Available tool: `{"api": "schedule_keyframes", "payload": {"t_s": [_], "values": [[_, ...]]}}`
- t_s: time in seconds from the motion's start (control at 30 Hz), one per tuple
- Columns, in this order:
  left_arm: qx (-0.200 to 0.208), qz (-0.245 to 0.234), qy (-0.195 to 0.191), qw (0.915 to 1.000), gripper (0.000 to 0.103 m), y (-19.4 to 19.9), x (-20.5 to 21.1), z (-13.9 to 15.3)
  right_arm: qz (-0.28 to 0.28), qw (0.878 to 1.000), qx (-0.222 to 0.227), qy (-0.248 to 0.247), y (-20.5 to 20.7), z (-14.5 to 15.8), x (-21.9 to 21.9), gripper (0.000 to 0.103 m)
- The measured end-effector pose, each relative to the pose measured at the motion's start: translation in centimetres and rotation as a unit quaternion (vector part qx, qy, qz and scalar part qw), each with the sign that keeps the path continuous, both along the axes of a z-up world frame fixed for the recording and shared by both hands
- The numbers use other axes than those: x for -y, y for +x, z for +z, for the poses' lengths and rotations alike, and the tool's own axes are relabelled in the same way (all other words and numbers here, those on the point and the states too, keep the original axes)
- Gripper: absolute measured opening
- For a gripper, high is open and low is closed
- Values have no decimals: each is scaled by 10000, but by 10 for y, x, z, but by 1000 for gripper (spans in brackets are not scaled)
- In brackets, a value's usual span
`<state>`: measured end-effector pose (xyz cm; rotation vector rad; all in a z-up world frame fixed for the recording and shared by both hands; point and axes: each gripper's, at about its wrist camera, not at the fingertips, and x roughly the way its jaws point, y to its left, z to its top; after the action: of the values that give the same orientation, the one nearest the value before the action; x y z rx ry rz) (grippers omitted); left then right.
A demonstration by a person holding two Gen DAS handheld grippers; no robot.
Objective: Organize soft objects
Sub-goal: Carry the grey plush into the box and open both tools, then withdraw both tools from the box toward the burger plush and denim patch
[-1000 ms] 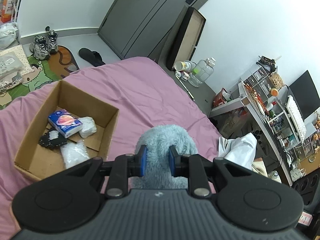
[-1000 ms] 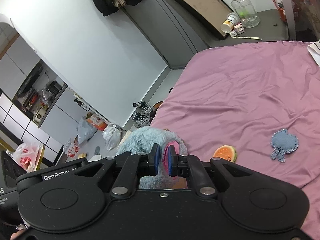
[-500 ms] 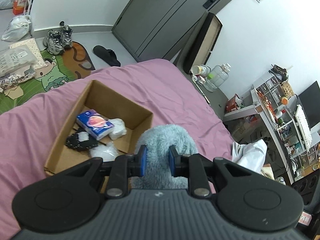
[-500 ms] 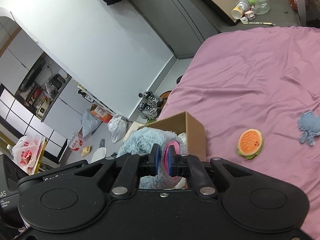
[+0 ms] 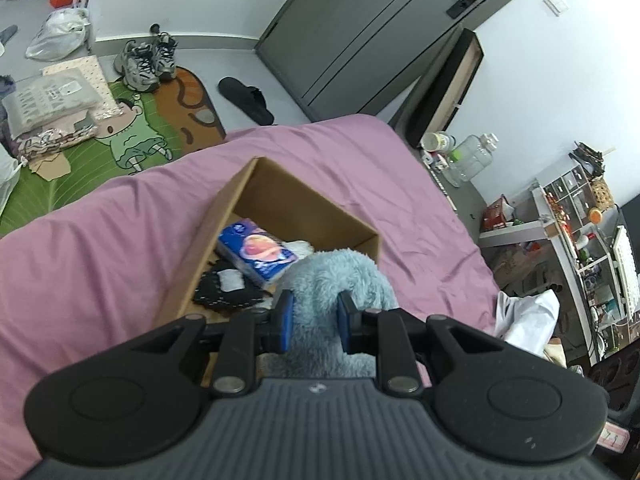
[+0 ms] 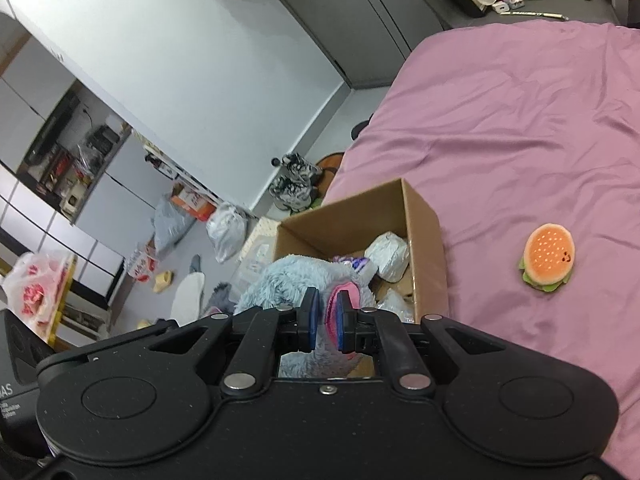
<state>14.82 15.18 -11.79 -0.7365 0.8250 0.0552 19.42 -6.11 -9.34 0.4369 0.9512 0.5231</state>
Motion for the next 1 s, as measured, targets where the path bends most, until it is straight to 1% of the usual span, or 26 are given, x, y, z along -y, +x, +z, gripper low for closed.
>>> {"api": "schedule_keyframes", "payload": {"t_s": [0.03,0.07,0.1,0.13,0.2,0.23,0.3,0.33,0.37,0.4,0.43,0.47,0.5,0.53,0.6,0.7,0.83,0.9,1.0], "values": [[-45,23,27,10000,22,0,-2,-2,6,10000,-21,-6,0,-1,-2,14],[-100,73,102,9999,23,0,-4,-3,-16,10000,-55,-22,1,-2,-3,15],[-145,162,257,9994,25,-1,-6,-2,-70,9999,-85,-66,1,-3,-4,18],[-184,241,452,9985,26,-3,-7,0,-103,9998,-104,-132,1,-4,-4,26],[-191,306,641,9973,30,-4,-9,4,-195,9989,-150,-402,1,-4,-5,34],[-196,314,668,9971,32,-5,-11,6,-233,9984,-189,-478,1,-5,-5,34],[-206,324,723,9966,45,-7,-12,10,-308,9979,-316,-474,1,-6,-1,35],[-185,330,772,9963,49,-8,-12,13,-359,9976,-393,-452,1,-7,1,37],[-154,341,823,9959,56,-9,-11,16,-395,9972,-435,-455,1,-6,3,38],[-114,354,884,9954,62,-10,-10,20,-410,9970,-438,-479,0,-5,4,41],[-87,365,934,9949,67,-10,-9,24,-403,9970,-404,-521,-2,-2,4,44],[-68,374,988,9944,76,-11,-7,27,-388,9970,-372,-554,-5,2,5,46],[-46,378,1063,9936,83,-11,-4,31,-361,9970,-356,-577,-6,5,5,51],[-28,375,1132,9929,85,-11,-1,34,-319,9971,-343,-592,-6,7,5,57],[4,344,1260,9914,89,-9,5,39,-244,9972,-297,-647,-9,14,6,62],[33,325,1353,9903,90,-10,12,45,-222,9964,-219,-785,-12,25,10,75],[89,306,1501,9882,91,-11,21,52,-168,9947,46,-1015,-14,45,19,90],[100,259,1568,9872,93,-10,25,56,-150,9937,121,-1104,-14,54,25,95],[121,229,1630,9863,95,-9,34,59,-105,9935,140,-1125,-10,66,37,96]]}}
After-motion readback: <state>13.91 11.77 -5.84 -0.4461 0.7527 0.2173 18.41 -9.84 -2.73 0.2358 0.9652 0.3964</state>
